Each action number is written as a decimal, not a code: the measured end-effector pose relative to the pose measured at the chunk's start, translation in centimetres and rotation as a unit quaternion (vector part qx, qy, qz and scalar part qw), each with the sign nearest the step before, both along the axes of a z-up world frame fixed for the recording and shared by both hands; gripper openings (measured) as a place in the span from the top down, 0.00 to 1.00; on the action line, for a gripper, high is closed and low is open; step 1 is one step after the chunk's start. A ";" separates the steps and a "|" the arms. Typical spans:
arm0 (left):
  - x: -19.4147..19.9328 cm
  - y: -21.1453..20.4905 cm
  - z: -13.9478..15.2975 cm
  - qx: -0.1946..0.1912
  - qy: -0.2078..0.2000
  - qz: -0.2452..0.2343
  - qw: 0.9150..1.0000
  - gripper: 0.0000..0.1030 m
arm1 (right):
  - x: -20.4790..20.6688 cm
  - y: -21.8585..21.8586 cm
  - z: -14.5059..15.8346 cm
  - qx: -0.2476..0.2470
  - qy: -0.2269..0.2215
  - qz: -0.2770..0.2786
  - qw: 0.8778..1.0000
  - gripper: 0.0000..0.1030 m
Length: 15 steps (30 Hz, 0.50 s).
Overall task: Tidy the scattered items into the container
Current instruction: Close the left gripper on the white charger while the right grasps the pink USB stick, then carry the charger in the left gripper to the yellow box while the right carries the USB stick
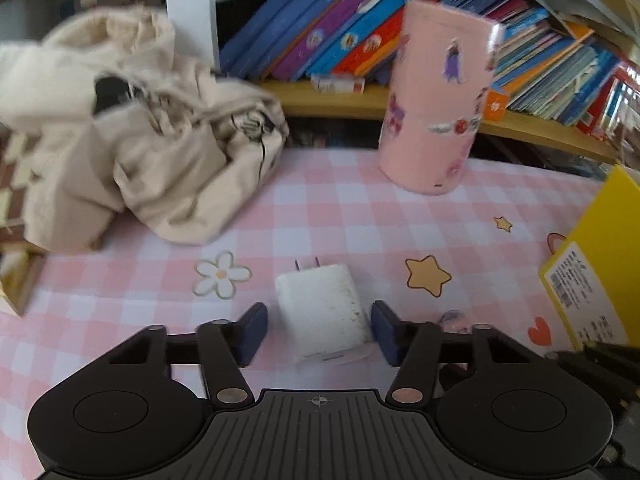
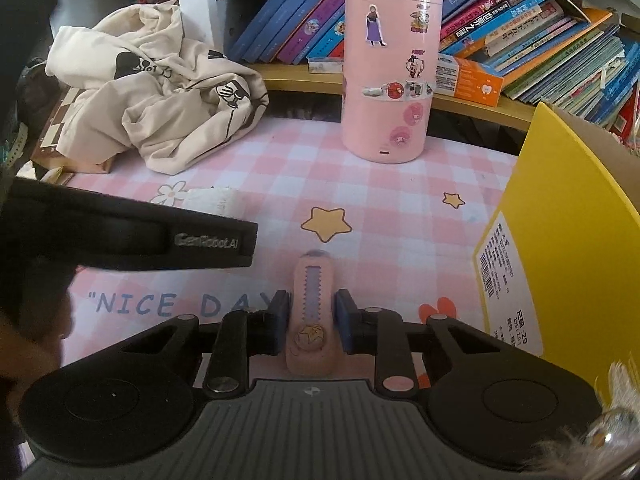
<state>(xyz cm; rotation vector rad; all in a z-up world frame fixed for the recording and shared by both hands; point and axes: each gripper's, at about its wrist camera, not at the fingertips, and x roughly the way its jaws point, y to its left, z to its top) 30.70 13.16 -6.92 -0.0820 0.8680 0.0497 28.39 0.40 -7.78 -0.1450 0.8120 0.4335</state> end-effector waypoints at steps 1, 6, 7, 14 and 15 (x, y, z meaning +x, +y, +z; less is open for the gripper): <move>0.2 0.0 -0.1 0.000 0.000 0.002 1.000 0.57 | 0.0 0.1 0.0 -0.001 0.000 0.000 1.000 0.77; 0.0 0.0 -0.2 0.004 0.001 -0.006 1.000 0.59 | 0.1 0.5 0.0 -0.008 -0.002 0.003 1.000 0.77; -0.1 0.1 -0.1 0.002 0.003 -0.005 1.000 0.59 | 0.0 0.5 0.0 -0.011 -0.003 0.006 1.000 0.77; -3.5 1.1 1.5 -0.032 -0.017 0.018 0.999 0.59 | -0.5 -0.2 0.8 0.007 0.025 0.036 0.999 0.77; -4.3 1.4 1.9 -0.038 -0.021 0.022 0.999 0.59 | -0.8 -0.2 1.1 0.011 0.027 0.040 0.999 0.77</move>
